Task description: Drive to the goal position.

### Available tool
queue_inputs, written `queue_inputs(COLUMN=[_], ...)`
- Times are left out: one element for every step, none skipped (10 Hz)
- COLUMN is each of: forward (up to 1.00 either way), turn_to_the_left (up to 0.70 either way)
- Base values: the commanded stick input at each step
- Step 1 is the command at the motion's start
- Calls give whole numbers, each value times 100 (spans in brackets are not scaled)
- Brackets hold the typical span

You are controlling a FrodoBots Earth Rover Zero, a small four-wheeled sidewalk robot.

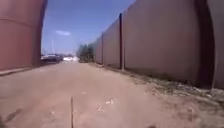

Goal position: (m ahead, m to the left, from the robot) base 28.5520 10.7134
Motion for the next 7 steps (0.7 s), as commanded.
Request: queue_inputs(forward=[100, 100, 100, 100, 100, 100, 100], turn_to_the_left=[0, 27, 27, 27, 27, 27, 27])
